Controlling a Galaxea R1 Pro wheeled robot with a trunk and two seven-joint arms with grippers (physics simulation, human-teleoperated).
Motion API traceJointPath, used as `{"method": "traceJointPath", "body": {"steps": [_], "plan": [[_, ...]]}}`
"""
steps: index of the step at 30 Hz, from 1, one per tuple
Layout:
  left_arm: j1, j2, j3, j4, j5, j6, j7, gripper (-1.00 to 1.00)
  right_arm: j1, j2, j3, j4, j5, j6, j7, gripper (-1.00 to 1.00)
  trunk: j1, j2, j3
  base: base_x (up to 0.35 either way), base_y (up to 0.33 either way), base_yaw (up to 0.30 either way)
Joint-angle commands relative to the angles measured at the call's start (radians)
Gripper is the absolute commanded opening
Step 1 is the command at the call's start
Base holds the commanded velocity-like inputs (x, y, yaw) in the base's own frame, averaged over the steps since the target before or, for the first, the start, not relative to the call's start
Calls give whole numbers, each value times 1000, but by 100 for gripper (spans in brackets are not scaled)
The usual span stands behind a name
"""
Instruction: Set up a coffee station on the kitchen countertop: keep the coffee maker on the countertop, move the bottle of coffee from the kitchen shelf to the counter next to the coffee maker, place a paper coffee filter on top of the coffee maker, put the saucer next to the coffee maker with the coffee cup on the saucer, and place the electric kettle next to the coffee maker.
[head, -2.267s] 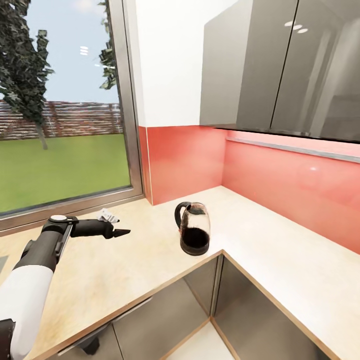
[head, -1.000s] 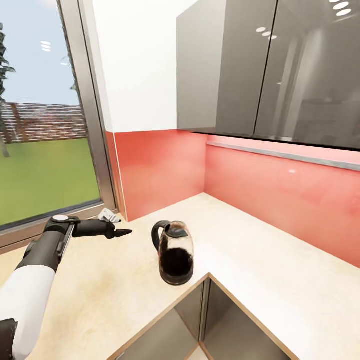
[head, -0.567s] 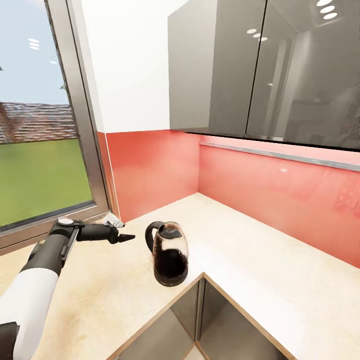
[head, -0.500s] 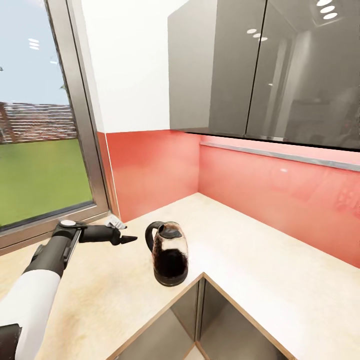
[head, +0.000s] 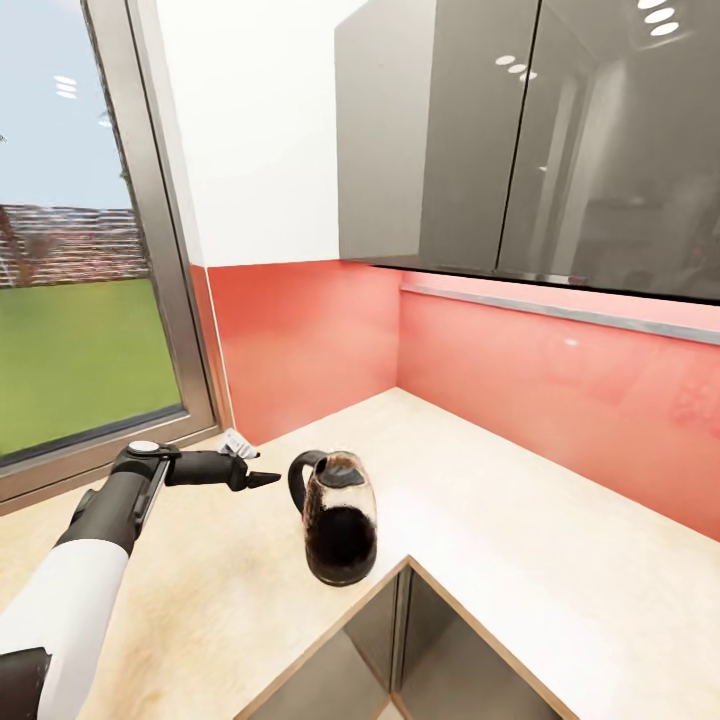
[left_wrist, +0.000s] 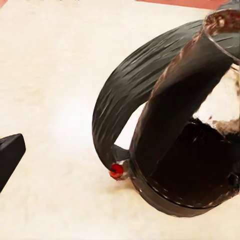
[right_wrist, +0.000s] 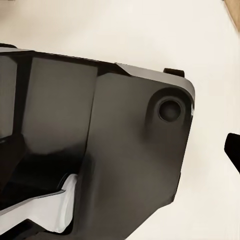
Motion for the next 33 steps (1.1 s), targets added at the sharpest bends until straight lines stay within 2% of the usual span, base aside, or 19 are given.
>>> {"method": "traceJointPath", "body": {"steps": [1,7,15,33], "plan": [[0,-1,3,-1,-5,10,-7,100,-1,0,8,2,-11,-4,4,100,1,-1,0,65,0,0],[0,-2,4,-1,-3,10,-8,100,-1,0,8,2,-11,-4,4,100,1,-1,0,24,0,-28],[0,-15,4,0,-5,12,-8,100,-1,0,8,2,-11,-4,4,100,1,-1,0,1,0,-185],[15,-16,4,0,-7,10,1,100,-1,0,8,2,-11,-4,4,100,1,-1,0,0,0,-8]]}}
